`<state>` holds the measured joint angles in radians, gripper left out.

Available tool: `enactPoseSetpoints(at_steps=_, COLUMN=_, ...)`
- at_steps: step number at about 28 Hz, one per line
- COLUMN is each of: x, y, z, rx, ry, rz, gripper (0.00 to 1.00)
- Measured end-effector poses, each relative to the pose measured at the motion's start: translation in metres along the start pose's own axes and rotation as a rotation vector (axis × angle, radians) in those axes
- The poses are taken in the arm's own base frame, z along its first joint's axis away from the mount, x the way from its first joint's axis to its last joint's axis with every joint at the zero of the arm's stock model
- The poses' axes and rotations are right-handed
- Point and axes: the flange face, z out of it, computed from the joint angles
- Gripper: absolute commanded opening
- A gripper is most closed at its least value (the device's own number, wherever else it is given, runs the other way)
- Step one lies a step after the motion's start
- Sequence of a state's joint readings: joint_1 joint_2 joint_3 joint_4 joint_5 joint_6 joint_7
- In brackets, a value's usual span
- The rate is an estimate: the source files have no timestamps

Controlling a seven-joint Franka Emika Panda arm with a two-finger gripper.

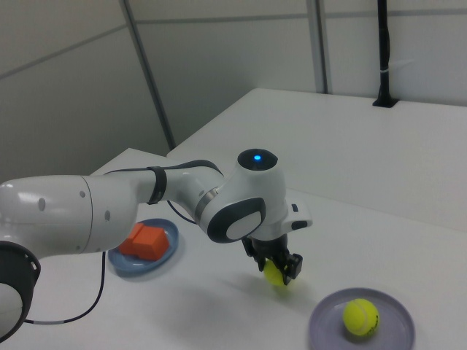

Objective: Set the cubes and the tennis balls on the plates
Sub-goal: 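Lower the gripper onto the remaining tennis ball and grasp it, then carry the second ball onto the lavender plate beside the first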

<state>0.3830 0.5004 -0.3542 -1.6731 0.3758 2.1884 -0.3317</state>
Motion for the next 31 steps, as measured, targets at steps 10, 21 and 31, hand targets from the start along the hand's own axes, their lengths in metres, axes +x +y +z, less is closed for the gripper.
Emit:
enactPoseSetpoints(at_steps=10, x=0.001, y=0.057, z=-0.086, rx=-0.041, ry=0.135, rz=0.059, gripper=0.02)
enactPoseSetpoints(at_steps=21, x=-0.036, y=0.106, z=-0.063, rx=-0.057, ry=-0.002, rz=0.020, gripper=0.02)
enactPoseSetpoints(at_steps=31, x=-0.050, y=0.116, z=-0.047, rx=-0.081, ry=-0.055, rz=0.018, gripper=0.02)
